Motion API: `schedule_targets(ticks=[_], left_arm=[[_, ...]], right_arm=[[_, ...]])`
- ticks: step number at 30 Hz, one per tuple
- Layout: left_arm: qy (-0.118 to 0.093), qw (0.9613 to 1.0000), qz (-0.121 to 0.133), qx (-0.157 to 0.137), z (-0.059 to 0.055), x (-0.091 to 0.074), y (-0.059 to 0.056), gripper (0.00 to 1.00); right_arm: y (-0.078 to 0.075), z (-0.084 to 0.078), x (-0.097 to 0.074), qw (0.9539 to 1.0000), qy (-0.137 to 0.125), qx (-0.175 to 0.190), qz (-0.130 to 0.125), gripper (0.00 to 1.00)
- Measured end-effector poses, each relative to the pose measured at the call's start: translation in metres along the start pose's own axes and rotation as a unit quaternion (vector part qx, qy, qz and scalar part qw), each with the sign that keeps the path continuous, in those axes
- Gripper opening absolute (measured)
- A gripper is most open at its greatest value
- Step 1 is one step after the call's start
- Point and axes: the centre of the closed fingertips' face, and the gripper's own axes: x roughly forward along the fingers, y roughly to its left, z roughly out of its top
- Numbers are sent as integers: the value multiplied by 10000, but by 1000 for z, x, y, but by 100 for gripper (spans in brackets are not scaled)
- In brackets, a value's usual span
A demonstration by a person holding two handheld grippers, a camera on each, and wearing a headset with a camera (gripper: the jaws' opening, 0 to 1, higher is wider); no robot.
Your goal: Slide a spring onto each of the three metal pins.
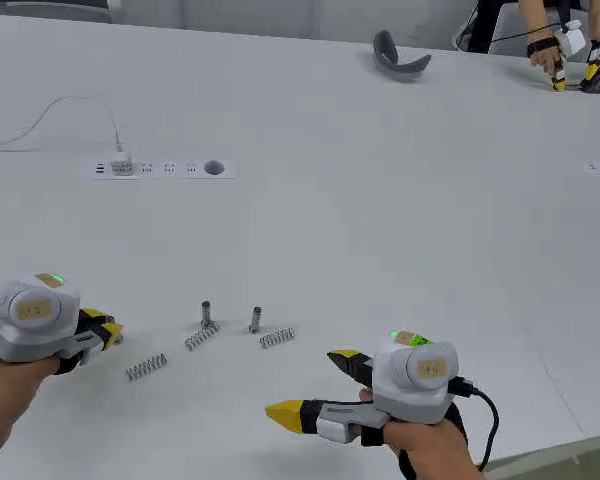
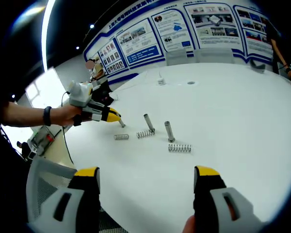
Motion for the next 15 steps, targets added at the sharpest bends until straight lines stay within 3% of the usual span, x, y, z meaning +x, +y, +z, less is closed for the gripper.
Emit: schedule_targets(ticks=[15], left_arm=[[-60,9999,-55,93,6,2,-7,8]], right_arm=[[-1,-2,0,10000,8,14,-17,81]])
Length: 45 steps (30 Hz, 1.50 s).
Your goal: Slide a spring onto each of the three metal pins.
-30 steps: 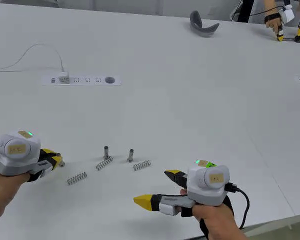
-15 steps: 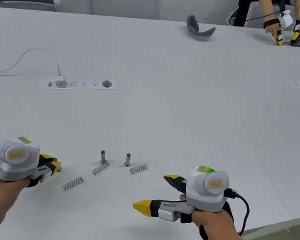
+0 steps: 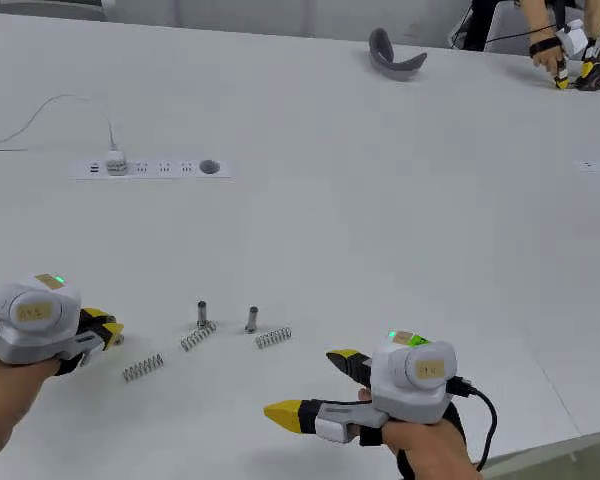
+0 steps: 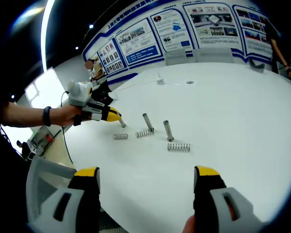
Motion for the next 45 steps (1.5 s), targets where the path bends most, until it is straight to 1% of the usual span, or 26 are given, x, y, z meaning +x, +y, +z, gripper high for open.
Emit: schedule_targets(ticks=[6,14,19,21,25,26,33,38,40,45], left_arm=[[-55,10000,-44,41,8,4,-5,8],[-117,9998,-136,89,18,12,-16,8],[-119,9998,-137,60,18,17,-18,8],[-103,9998,-140,98,18,19,-20,8],[-56,9998,-145,94,14,22,-21,8],[-110,9998,-136,112,16,22,-21,8],[-84,9999,-86,78,16,22,-20,9],[-95,9999,-32,74,17,20,-17,13],[-104,9999,-12,30,17,19,-16,16],[-63,10000,-51,12,13,15,-18,21]], right_arm=[[0,-2,-1,10000,7,13,-5,81],[-3,-3,-4,10000,-10,38,-45,81],[-4,-4,-6,10000,-16,54,-69,81],[-5,-4,-7,9999,-17,63,-78,81],[-7,-6,-8,9999,-16,80,-98,81],[-7,-6,-9,9999,-16,85,-102,81],[-7,-6,-8,9999,-10,85,-95,81],[-6,-5,-7,9999,-20,77,-92,81],[-6,-5,-7,9999,-16,77,-82,81],[-5,-6,-5,10000,-3,66,-63,81]])
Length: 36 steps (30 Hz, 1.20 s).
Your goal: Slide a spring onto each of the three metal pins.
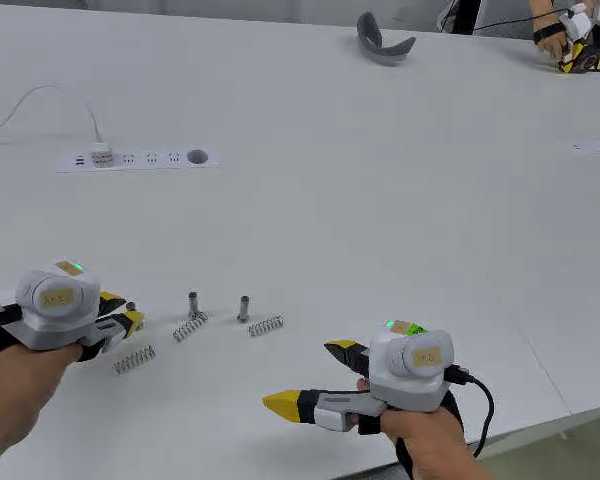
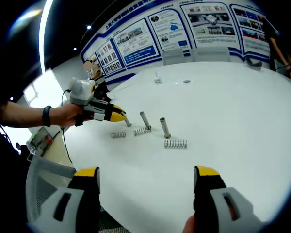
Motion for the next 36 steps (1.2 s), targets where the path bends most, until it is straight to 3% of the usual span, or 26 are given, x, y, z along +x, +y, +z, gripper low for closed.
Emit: schedule_targets(ticks=[19,36], left_arm=[[-56,9993,175,-326,-18,-30,-1,28],[-190,9978,340,-535,-33,-58,-1,39]], right_arm=[[9,2,9,9998,57,-157,140,81],[7,11,17,9991,122,-323,247,81]])
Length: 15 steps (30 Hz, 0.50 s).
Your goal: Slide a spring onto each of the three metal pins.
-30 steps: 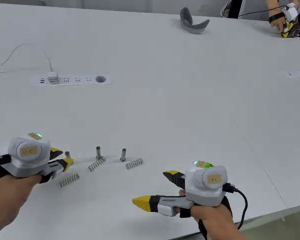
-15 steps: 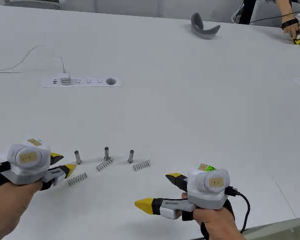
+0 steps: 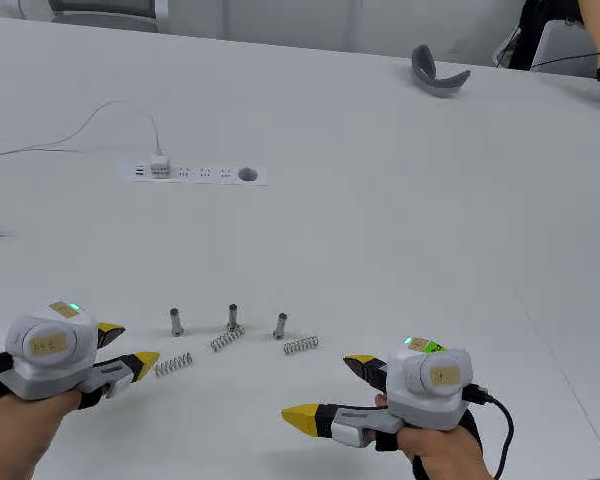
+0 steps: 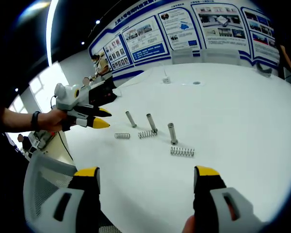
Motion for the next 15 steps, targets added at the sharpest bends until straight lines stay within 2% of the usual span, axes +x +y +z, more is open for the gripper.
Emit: schedule_targets(ticks=[5,11,15], left_arm=[[-14,10000,74,-65,-4,-7,8,43],[-22,9999,47,-158,-11,-15,8,48],[-29,9997,119,-219,-16,-21,15,51]], right_arm=[[1,1,2,10000,7,-14,24,81],[5,1,5,10000,34,-24,69,81],[6,0,7,9999,51,-24,96,81]])
